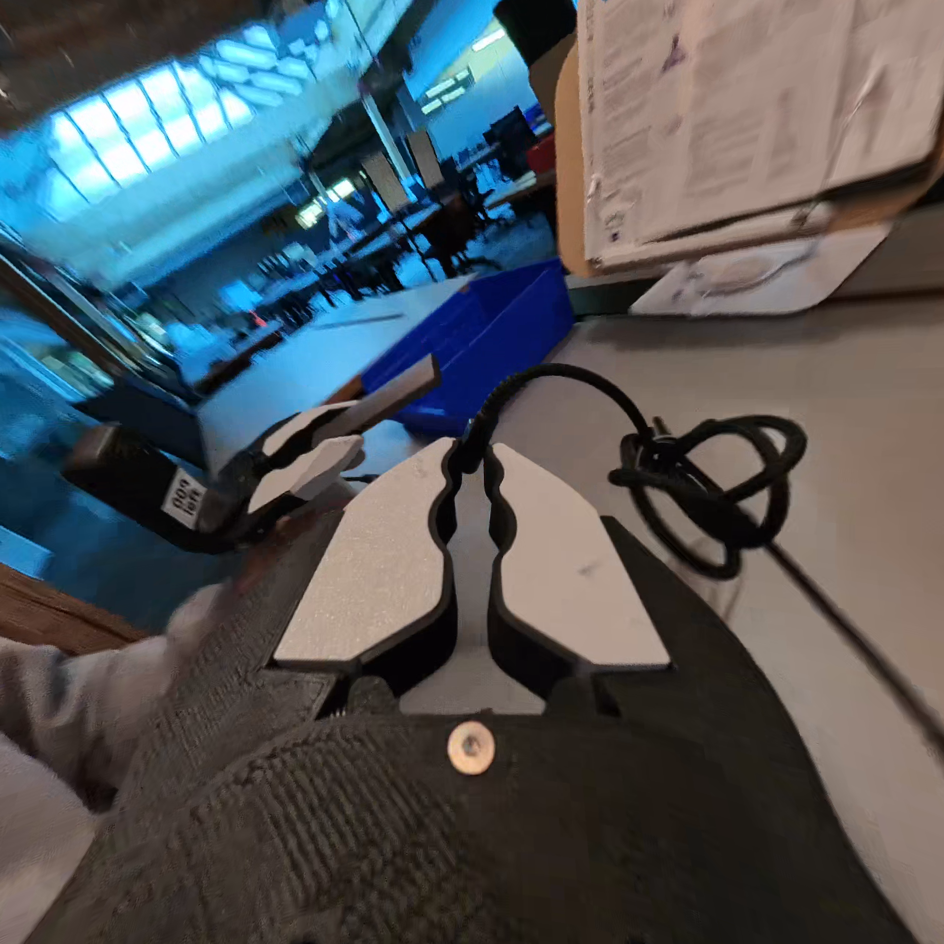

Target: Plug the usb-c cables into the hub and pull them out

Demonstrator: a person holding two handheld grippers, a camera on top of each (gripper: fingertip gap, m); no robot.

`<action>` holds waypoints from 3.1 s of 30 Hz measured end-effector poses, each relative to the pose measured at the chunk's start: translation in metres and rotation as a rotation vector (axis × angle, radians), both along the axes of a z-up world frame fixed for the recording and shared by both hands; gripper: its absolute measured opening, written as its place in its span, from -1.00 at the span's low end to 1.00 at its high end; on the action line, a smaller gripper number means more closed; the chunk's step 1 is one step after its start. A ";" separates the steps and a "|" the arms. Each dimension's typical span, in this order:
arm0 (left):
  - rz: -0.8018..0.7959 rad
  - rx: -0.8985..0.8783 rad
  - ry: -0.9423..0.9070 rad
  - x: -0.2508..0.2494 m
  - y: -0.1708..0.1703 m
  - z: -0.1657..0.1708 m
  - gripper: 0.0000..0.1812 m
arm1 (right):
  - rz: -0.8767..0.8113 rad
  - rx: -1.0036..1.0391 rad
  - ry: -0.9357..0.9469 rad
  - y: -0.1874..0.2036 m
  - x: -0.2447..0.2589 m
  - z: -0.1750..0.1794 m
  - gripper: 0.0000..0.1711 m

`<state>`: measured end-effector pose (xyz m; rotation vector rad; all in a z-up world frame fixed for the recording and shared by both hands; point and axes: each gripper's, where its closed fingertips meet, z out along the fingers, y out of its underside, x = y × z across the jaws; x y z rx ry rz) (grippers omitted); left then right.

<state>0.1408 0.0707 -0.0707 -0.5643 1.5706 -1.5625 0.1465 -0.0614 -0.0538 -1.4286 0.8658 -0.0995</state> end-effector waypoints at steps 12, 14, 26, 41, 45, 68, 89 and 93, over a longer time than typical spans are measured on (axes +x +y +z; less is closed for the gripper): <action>-0.039 -0.030 0.060 0.005 -0.001 -0.013 -0.74 | -0.011 -0.116 -0.016 -0.116 0.083 0.064 -0.90; -0.033 -0.036 0.065 0.006 0.000 -0.015 -0.74 | -0.024 -0.107 0.013 -0.133 0.095 0.056 -0.90; -0.043 -0.034 0.087 0.008 -0.004 -0.023 -0.74 | -0.145 0.183 0.310 -0.184 0.157 -0.023 -0.91; -0.052 -0.047 0.099 0.009 -0.005 -0.027 -0.74 | -0.445 -1.030 0.341 -0.275 0.172 -0.131 -0.41; -0.053 -0.049 0.098 0.009 -0.005 -0.027 -0.74 | -0.547 -1.092 0.161 -0.280 0.171 -0.106 -0.27; -0.810 -0.194 0.190 -0.059 -0.040 -0.023 -0.74 | 0.716 -0.327 -0.514 0.058 -0.063 -0.030 -0.37; -0.566 -0.271 0.007 -0.041 -0.025 -0.003 -0.18 | 0.722 -0.579 -0.560 0.053 -0.055 -0.007 -0.72; -0.442 -0.262 -0.036 -0.028 -0.011 -0.001 -0.11 | 0.573 -0.731 -0.633 0.015 -0.016 0.037 -0.72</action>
